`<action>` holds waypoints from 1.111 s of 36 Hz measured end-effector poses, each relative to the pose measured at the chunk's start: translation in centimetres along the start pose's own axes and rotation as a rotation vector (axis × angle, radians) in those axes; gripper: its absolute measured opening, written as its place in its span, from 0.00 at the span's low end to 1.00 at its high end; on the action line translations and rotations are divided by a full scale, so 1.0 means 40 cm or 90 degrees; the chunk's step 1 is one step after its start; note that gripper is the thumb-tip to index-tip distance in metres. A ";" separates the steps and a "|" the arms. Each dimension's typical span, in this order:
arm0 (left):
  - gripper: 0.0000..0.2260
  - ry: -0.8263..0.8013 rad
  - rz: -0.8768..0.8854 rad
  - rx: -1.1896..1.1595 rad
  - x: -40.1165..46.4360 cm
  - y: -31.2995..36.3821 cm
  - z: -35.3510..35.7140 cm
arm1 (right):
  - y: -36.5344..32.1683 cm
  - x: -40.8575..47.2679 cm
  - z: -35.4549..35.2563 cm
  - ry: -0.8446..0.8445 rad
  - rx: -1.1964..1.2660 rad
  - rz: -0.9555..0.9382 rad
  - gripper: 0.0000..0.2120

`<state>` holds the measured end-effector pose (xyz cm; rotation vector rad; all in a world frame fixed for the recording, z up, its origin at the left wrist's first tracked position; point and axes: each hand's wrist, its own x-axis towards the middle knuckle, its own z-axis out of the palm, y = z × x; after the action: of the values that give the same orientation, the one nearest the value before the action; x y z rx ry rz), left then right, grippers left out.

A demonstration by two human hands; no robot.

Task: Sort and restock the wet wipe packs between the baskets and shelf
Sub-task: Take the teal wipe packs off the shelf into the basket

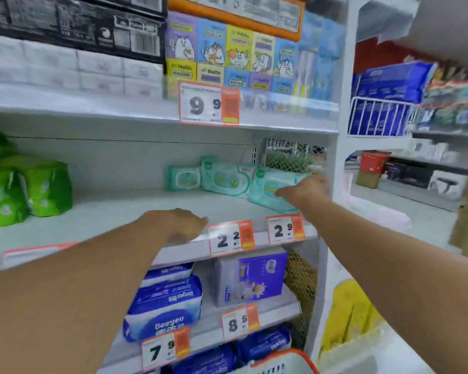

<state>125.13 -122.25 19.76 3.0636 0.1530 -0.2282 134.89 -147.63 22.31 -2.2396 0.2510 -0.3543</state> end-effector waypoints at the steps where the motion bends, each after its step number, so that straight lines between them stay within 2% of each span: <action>1: 0.33 0.000 -0.001 0.014 0.016 -0.001 0.013 | 0.002 0.019 0.013 0.013 -0.010 0.012 0.62; 4: 0.23 0.024 0.006 0.045 0.034 0.003 0.020 | -0.011 0.027 0.037 0.090 -0.008 0.016 0.59; 6: 0.20 0.032 0.011 0.047 0.043 -0.003 0.023 | -0.010 0.043 0.050 0.121 -0.025 0.022 0.54; 7: 0.21 0.037 0.010 0.050 0.050 -0.007 0.022 | -0.008 0.051 0.046 0.127 -0.034 0.014 0.47; 9: 0.23 0.038 -0.013 0.035 0.068 -0.013 0.021 | -0.003 0.064 0.021 0.118 -0.048 -0.048 0.25; 10: 0.25 0.035 -0.025 0.026 0.076 -0.015 0.021 | 0.000 0.073 0.007 0.120 -0.068 -0.086 0.22; 14: 0.26 0.029 -0.039 0.012 0.089 -0.018 0.011 | -0.036 0.072 -0.023 0.138 -0.225 -0.226 0.27; 16: 0.26 0.017 -0.044 -0.001 0.092 -0.021 0.010 | -0.059 0.073 -0.014 0.107 -0.355 -0.283 0.31; 18: 0.25 0.008 -0.040 0.006 0.088 -0.020 0.007 | -0.066 0.076 -0.001 -0.027 -0.392 -0.233 0.44; 20: 0.25 0.011 -0.033 0.011 0.085 -0.021 0.007 | -0.071 0.085 0.000 -0.116 -0.294 -0.117 0.57; 21: 0.26 0.010 -0.028 0.008 0.083 -0.021 0.008 | -0.073 0.088 0.001 -0.125 -0.247 -0.073 0.58; 24: 0.25 0.001 -0.015 -0.006 0.080 -0.024 0.008 | -0.080 0.085 0.000 -0.141 -0.250 -0.078 0.43; 26: 0.25 0.002 -0.017 -0.019 0.085 -0.028 0.007 | -0.077 0.078 0.004 -0.118 -0.253 -0.114 0.38; 30: 0.25 0.007 -0.025 -0.028 0.092 -0.030 0.011 | -0.046 0.063 -0.003 -0.050 -0.243 -0.190 0.35; 33: 0.25 0.007 -0.025 -0.077 0.091 -0.035 0.015 | -0.016 0.034 -0.030 0.038 -0.332 -0.381 0.39; 37: 0.23 0.010 0.013 -0.105 0.076 -0.037 0.010 | 0.017 -0.027 -0.090 0.074 -0.341 -0.616 0.39; 38: 0.24 0.013 0.021 -0.121 0.067 -0.040 0.008 | 0.014 -0.053 -0.110 0.078 -0.336 -0.660 0.39; 40: 0.35 0.043 0.025 -0.218 0.041 -0.049 0.008 | -0.001 -0.112 -0.159 0.087 -0.315 -0.705 0.39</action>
<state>126.49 -120.17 19.07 2.7315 0.1204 -0.0856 128.57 -150.83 25.48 -2.6446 -0.9794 -1.1124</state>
